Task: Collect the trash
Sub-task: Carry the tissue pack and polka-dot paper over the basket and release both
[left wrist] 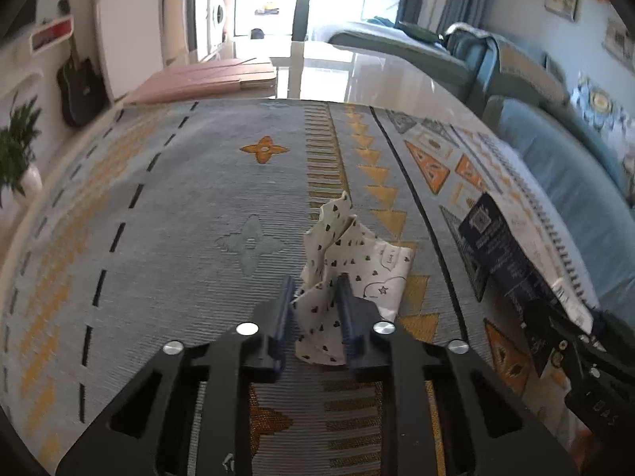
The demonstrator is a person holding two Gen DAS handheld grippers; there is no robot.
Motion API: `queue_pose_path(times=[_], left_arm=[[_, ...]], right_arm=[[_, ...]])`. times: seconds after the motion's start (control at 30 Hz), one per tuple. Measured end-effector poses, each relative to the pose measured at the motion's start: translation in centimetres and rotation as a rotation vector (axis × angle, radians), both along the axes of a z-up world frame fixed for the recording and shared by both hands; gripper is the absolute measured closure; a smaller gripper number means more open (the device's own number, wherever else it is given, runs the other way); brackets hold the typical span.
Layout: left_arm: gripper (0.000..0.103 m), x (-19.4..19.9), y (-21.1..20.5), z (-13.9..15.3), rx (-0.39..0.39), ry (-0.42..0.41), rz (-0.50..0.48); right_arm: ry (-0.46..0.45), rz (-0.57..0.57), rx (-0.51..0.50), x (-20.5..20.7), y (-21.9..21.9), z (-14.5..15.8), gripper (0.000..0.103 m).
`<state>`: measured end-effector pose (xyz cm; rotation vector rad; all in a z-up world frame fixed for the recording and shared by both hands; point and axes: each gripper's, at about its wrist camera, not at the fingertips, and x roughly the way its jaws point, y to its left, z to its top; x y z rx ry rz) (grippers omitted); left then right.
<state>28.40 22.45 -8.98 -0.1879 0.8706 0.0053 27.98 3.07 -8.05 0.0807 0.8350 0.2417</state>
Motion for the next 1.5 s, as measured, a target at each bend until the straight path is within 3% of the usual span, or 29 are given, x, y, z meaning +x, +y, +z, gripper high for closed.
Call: queue_pose_path(times=[0.03,0.17,0.3,0.43,0.53,0.67,0.8,0.97,1.07,1.17,1.3,1.4,1.43,1.5], left_arm=[[0.095,0.1,0.2,-0.1,-0.022,-0.001,-0.003],[0.098,-0.4,0.2,0.4,-0.055,-0.045,-0.004],[0.098,-2.4,-0.3,3.2,-0.097,-0.182,-0.032],[0.098,-6.4,-1.6,5.3,-0.174,-0.248,-0.094],[0.098,-9.3,-3.2,7.2,-0.101,-0.257,-0.137],[0.097,-12.5,-4.7,10.5,-0.15,-0.296,-0.211],[0.097,-14.8,-9.3,14.0,-0.146,-0.332,-0.284],[0.097,-17.2,-19.1,16.5,-0.156,-0.354,-0.42],[0.097,-17.5,-24.7,15.9,-0.188,-0.326,-0.489],[0.097,-17.6,-30.1,13.7,-0.199,-0.272,-0.549],[0.097,-17.5,-36.7,9.4,-0.137,-0.182,-0.607],[0.096,-16.5,-39.0,6.5,-0.103,-0.116,-0.604],[0.092,-16.0,-39.5,5.1,-0.099,-0.083,-0.598],[0.068,-15.3,-39.6,2.8,-0.097,-0.015,-0.58]], right_arm=[[0.001,-0.001,0.004,0.1,0.0,0.0,0.052],[-0.004,-0.006,0.016,0.1,-0.2,0.2,0.052],[-0.034,-0.033,0.063,-0.3,-1.3,0.7,0.052],[-0.141,-0.094,0.158,-2.1,-3.7,2.6,0.052],[-0.185,-0.148,0.182,-4.2,-5.4,3.9,0.052],[-0.214,-0.182,0.195,-10.0,-8.7,5.8,0.052],[-0.251,-0.242,0.182,-15.5,-13.7,8.9,0.052],[-0.271,-0.357,0.144,-20.2,-21.7,12.7,0.052],[-0.231,-0.417,0.114,-21.9,-26.1,12.8,0.052],[-0.171,-0.481,0.088,-23.0,-30.0,10.9,0.052],[-0.033,-0.556,0.122,-23.5,-35.3,5.8,0.052],[0.08,-0.591,0.197,-23.1,-38.2,2.1,0.052],[0.124,-0.608,0.218,-22.8,-39.0,0.9,0.051],[0.204,-0.614,0.199,-22.3,-39.4,-0.7,0.051]])
